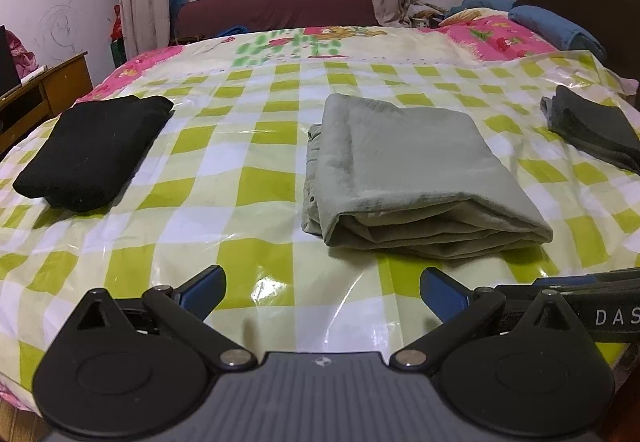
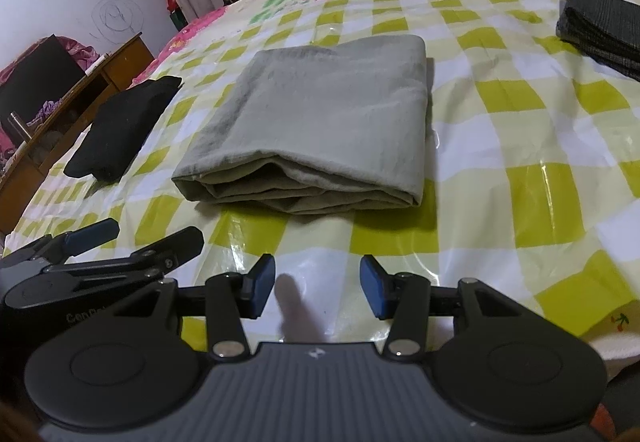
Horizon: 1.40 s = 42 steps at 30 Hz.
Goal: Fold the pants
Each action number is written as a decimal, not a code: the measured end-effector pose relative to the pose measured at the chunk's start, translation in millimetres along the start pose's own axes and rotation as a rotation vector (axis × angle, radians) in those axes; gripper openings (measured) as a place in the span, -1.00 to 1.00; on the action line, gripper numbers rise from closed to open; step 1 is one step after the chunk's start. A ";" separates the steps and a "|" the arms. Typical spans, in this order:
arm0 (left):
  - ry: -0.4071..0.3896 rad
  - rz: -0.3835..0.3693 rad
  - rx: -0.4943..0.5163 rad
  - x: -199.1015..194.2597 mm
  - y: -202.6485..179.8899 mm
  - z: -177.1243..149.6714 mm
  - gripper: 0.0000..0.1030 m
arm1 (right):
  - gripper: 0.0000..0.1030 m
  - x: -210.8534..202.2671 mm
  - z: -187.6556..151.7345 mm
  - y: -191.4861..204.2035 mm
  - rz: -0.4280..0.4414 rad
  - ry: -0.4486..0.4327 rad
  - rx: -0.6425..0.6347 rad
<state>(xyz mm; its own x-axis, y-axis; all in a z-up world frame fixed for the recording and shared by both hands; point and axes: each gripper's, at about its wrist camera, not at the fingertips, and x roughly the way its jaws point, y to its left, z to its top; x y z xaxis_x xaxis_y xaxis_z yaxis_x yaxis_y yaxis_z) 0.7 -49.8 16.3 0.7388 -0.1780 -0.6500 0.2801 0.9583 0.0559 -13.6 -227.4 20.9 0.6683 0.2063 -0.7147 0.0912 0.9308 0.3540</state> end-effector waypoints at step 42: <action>0.028 0.020 0.005 4.3 2.5 -3.4 1.00 | 0.00 2.0 -1.8 1.2 -0.002 0.003 -0.016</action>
<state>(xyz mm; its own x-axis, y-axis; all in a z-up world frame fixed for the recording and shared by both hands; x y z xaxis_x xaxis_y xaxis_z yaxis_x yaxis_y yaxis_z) 2.5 -47.5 11.1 0.7271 -0.1526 -0.6693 0.2687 0.9605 0.0728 -13.4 -225.3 18.9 0.6655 0.2053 -0.7176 0.0812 0.9358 0.3430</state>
